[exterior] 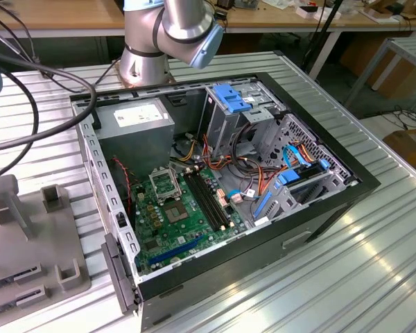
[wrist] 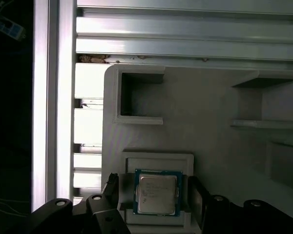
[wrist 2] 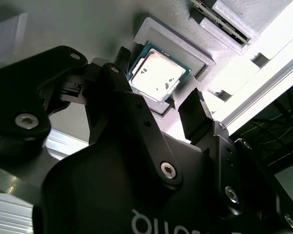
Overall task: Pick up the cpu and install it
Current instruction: 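Pick up the cpu and move it towards the insertion slot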
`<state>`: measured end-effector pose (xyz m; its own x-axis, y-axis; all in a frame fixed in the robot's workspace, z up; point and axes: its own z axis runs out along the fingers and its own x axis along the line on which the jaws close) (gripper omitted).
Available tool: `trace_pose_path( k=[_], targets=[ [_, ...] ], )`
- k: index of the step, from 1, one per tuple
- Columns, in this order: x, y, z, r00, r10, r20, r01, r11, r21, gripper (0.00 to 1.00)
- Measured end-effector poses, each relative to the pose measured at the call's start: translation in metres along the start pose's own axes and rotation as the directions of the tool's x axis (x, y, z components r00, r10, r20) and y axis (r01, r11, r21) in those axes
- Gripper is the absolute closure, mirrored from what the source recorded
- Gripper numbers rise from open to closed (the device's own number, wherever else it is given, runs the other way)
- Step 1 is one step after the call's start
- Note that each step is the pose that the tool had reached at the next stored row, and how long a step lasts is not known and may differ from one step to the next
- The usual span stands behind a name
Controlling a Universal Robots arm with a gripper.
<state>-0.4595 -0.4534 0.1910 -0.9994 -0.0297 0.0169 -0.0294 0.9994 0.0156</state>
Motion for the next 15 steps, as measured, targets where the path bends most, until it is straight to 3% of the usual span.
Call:
trace_pose_path(
  k=[4,15],
  targets=[
    [0.0000,-0.0001,0.0013,1.0000,0.000,-0.0001,0.000,1.0000,0.0043,0.33],
    [-0.0008,-0.0002,0.0034,1.0000,0.000,0.0002,0.000,1.0000,0.0042,0.33]
  ],
)
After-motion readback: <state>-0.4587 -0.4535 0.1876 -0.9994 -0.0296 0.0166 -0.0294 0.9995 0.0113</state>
